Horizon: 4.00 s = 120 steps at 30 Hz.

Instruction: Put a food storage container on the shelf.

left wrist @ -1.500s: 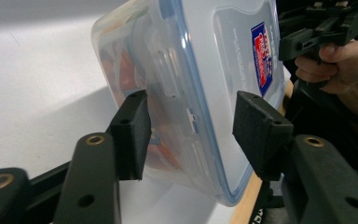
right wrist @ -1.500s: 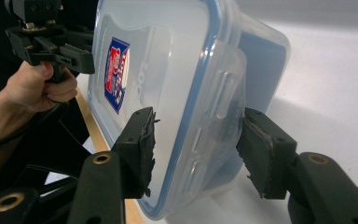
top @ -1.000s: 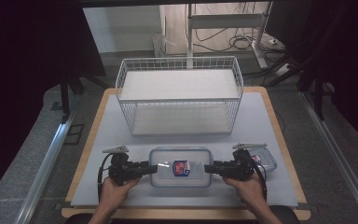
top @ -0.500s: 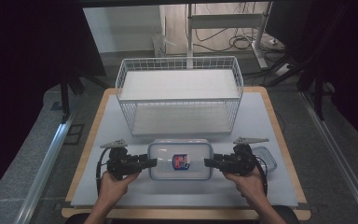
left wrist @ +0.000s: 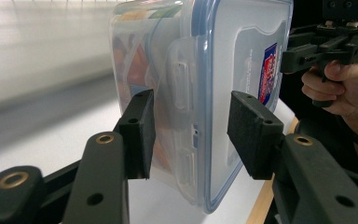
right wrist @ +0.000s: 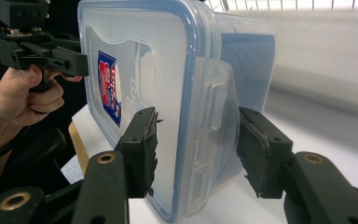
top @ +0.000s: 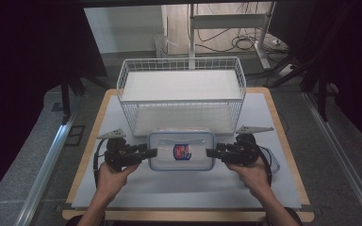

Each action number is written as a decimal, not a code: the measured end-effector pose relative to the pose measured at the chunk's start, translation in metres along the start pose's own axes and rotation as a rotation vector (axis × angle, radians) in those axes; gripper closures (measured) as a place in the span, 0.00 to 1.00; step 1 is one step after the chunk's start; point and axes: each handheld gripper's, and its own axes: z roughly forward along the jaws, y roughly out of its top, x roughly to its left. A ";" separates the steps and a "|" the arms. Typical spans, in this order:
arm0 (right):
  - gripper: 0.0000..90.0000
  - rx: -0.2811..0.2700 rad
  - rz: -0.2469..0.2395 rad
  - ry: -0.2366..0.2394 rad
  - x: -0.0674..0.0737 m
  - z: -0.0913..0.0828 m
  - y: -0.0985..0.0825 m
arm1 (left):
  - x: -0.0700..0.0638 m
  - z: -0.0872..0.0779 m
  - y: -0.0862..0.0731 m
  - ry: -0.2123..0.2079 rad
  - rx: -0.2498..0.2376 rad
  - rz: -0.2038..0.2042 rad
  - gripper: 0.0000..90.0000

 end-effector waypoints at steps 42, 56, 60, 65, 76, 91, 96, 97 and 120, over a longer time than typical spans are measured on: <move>0.56 -0.093 -0.039 -0.004 0.004 -0.018 0.148 | 0.011 -0.025 0.144 -0.011 -0.056 0.042 0.58; 0.55 -0.114 0.006 -0.017 -0.013 -0.016 0.175 | 0.026 -0.013 0.176 -0.022 -0.058 0.020 0.58; 0.55 -0.115 0.006 -0.027 -0.016 -0.015 0.183 | 0.032 -0.010 0.183 -0.030 -0.064 0.007 0.58; 0.55 -0.120 0.013 -0.033 -0.020 -0.013 0.191 | 0.037 -0.007 0.190 -0.031 -0.065 -0.005 0.58; 0.55 -0.107 0.047 -0.033 -0.033 0.000 0.199 | 0.051 -0.001 0.192 -0.015 -0.062 -0.049 0.57; 0.54 -0.129 0.100 -0.003 -0.050 0.006 0.197 | 0.049 0.006 0.193 0.039 -0.051 0.002 0.55; 0.53 -0.141 0.091 -0.006 -0.051 0.007 0.196 | 0.050 0.007 0.190 0.040 -0.071 0.013 0.54; 0.53 -0.143 0.090 -0.006 -0.051 0.007 0.196 | 0.050 0.007 0.190 0.043 -0.073 0.017 0.54; 0.45 -0.188 -0.011 -0.175 -0.050 0.014 0.194 | 0.045 0.015 0.181 0.084 -0.130 0.043 0.35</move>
